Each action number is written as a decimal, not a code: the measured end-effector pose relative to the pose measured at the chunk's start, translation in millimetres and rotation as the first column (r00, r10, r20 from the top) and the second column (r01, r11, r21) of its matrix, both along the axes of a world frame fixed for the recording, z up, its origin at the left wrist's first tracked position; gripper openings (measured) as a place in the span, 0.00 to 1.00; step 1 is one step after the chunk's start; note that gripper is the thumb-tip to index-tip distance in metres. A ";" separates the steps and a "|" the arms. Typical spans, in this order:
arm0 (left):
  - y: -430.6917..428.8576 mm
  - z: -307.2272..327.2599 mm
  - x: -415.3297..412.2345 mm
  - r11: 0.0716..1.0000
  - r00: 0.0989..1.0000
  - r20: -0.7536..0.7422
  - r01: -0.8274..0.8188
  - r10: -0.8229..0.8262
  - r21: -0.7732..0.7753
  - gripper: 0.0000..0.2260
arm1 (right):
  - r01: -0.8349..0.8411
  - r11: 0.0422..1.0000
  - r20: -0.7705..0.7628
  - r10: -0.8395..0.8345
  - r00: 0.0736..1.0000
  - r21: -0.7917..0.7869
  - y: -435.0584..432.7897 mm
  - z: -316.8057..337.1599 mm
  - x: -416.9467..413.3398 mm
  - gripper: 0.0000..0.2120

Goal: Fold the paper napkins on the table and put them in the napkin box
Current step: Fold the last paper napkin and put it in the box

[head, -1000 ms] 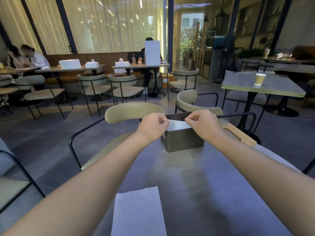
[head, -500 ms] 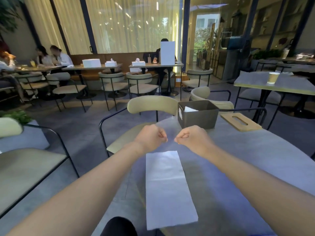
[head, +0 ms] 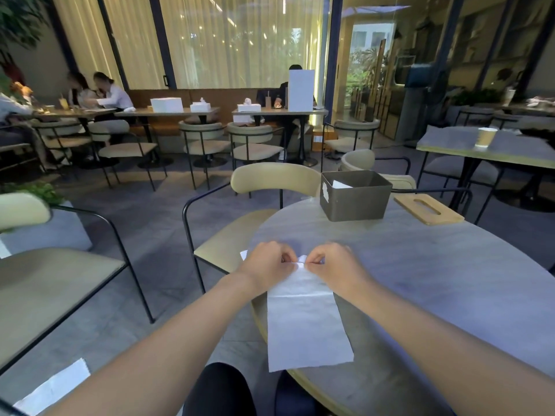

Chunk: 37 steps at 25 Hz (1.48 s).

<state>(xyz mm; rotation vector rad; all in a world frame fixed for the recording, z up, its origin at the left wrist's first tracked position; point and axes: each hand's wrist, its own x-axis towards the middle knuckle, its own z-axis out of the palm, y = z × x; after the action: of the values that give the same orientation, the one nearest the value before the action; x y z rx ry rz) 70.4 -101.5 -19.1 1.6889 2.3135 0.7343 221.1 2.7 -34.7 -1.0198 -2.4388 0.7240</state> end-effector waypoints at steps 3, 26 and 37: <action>1.8 3.1 2.9 0.997 0.999 0.038 0.011 -0.013 0.071 0.07 | 0.013 0.998 -0.150 -0.022 0.988 -0.064 2.8 2.9 2.9 0.06; 42.5 41.1 9.0 0.970 0.592 0.768 -0.134 0.243 -0.203 0.24 | -0.223 0.698 -0.549 -0.284 0.786 -0.681 39.7 37.5 52.7 0.10; 41.4 36.0 12.3 0.995 0.432 0.898 -0.080 0.090 -0.061 0.08 | -0.233 0.665 -0.543 -0.306 0.782 -0.710 47.3 29.8 58.0 0.11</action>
<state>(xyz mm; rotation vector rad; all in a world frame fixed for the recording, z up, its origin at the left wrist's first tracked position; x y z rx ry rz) 82.7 -60.1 16.9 0.7566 1.5602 1.2486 279.1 50.0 -5.0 -0.8565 -1.4839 1.8269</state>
